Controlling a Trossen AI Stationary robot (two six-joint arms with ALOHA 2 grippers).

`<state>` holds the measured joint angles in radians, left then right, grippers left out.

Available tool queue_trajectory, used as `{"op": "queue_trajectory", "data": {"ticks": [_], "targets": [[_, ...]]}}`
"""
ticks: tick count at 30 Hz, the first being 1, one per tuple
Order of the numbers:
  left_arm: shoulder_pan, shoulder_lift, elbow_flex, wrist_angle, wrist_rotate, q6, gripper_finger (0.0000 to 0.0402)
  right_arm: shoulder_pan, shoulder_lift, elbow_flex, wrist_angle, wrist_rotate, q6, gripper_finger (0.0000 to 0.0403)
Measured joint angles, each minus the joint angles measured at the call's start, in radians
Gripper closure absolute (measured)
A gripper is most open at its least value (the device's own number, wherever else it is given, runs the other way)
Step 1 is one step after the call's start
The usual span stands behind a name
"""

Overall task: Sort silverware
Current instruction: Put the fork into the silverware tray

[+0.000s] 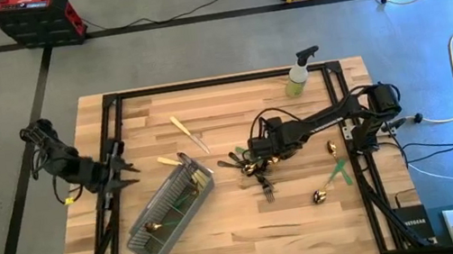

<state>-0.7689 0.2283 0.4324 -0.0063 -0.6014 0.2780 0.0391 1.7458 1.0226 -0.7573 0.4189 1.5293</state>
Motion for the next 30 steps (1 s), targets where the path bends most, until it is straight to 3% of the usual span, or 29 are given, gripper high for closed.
{"op": "queue_trajectory", "data": {"ticks": [10,30], "targets": [[0.000,0.000,0.000,-0.014,-0.009,0.018,0.0315,-0.009,0.000,-0.071,0.125,0.017,0.011,0.0182],[0.000,0.000,0.000,-0.046,-0.010,-0.009,0.0315,-0.022,0.047,-0.101,0.152,0.050,0.005,0.0189]]}}
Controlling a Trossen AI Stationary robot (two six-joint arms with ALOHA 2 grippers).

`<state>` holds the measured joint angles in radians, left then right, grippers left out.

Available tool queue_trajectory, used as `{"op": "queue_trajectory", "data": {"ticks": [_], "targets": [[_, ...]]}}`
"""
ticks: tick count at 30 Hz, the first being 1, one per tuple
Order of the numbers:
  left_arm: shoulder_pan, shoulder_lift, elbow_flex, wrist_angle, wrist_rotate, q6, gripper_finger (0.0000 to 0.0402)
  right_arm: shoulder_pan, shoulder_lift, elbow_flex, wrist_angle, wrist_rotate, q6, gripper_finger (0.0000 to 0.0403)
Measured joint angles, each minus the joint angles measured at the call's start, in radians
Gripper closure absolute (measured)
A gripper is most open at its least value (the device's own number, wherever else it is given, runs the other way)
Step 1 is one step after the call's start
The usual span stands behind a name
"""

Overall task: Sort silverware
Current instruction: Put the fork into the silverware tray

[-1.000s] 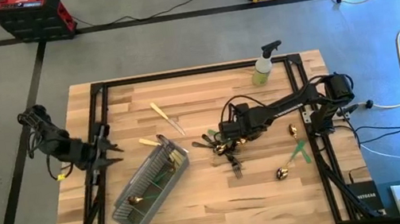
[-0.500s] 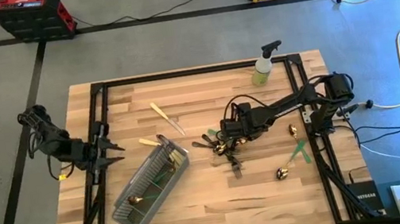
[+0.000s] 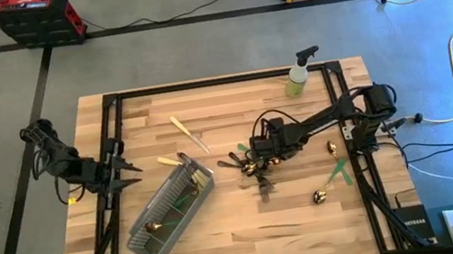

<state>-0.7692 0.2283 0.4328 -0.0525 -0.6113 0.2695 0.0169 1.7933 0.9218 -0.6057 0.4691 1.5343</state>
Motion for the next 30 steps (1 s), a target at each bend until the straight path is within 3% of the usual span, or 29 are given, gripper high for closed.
{"op": "queue_trajectory", "data": {"ticks": [17,23,30], "targets": [[0.000,0.000,0.000,-0.021,-0.001,-0.005,0.0315,0.003,0.016,0.002,-0.015,-0.007,-0.033,0.0361],[0.000,0.000,0.000,-0.030,0.000,-0.008,0.0315,0.003,0.018,0.021,-0.051,-0.015,-0.055,0.0392],[0.000,0.000,0.000,-0.037,0.000,-0.008,0.0315,0.004,0.022,0.089,-0.138,-0.048,-0.111,0.0402]]}}
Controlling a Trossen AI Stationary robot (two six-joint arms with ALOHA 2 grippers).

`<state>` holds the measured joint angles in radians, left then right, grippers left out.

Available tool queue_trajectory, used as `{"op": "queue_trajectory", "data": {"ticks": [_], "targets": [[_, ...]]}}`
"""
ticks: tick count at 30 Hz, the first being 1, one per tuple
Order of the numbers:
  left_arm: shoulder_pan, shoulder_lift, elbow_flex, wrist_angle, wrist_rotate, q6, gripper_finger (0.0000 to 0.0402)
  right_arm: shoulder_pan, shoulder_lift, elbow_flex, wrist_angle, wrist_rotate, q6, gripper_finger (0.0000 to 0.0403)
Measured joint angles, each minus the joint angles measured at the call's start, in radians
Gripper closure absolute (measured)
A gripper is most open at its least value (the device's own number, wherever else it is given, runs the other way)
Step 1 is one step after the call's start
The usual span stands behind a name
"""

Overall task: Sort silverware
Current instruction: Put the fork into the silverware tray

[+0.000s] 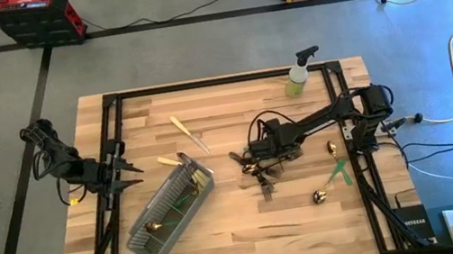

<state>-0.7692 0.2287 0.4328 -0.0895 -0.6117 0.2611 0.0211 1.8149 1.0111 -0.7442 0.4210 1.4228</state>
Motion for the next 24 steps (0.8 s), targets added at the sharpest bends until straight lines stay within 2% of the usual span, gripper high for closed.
{"op": "queue_trajectory", "data": {"ticks": [8,14,20,24], "targets": [[0.000,0.000,0.000,-0.006,0.000,0.000,0.0315,0.032,0.000,0.089,-0.060,0.053,-0.040,0.0402],[0.000,0.000,0.000,-0.006,0.000,0.000,0.0315,0.070,0.000,0.207,-0.205,0.122,-0.046,0.0402],[0.000,0.000,0.000,-0.006,0.000,0.000,0.0315,0.122,-0.002,0.355,-0.333,0.228,-0.046,0.0402],[0.000,0.000,0.000,-0.007,0.000,0.000,0.0315,0.167,-0.003,0.436,-0.349,0.323,-0.074,0.0402]]}}
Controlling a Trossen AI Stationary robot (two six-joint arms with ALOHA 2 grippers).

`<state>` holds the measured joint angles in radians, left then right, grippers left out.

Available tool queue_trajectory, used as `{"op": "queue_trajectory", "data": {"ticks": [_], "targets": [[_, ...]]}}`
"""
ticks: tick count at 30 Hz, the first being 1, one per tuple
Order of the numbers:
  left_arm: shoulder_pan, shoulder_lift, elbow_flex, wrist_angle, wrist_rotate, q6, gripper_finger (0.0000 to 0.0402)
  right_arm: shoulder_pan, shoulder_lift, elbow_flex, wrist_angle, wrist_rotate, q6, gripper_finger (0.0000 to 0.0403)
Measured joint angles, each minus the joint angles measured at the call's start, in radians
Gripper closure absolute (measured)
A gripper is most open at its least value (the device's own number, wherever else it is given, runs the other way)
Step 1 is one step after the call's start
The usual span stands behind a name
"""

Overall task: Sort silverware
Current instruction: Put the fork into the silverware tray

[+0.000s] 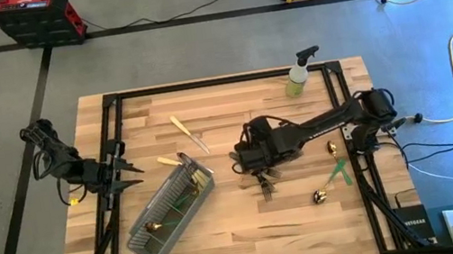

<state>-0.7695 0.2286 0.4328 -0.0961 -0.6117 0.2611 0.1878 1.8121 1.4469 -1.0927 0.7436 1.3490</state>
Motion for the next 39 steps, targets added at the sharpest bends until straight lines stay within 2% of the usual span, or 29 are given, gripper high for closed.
{"op": "queue_trajectory", "data": {"ticks": [8,15,20,25,34,39], "targets": [[0.000,0.000,0.000,-0.026,0.000,0.000,0.0315,0.101,0.000,0.114,0.101,0.127,-0.118,0.0402],[0.000,0.000,0.000,-0.028,0.000,0.008,0.0316,0.166,-0.001,0.132,0.466,0.144,-0.425,0.0402],[0.000,0.000,0.000,-0.028,0.000,0.013,0.0316,0.204,0.003,0.133,0.730,0.089,-0.645,0.0402],[0.000,0.000,0.000,-0.028,0.012,0.035,0.0316,0.241,0.003,0.133,0.898,0.013,-0.763,0.0402],[0.000,0.001,0.000,-0.028,0.096,0.090,0.0316,0.271,0.014,0.133,0.949,-0.067,-0.786,0.0402],[0.000,0.002,0.000,-0.027,0.105,0.093,0.0316,0.277,0.040,0.133,0.995,-0.107,-0.809,0.0402]]}}
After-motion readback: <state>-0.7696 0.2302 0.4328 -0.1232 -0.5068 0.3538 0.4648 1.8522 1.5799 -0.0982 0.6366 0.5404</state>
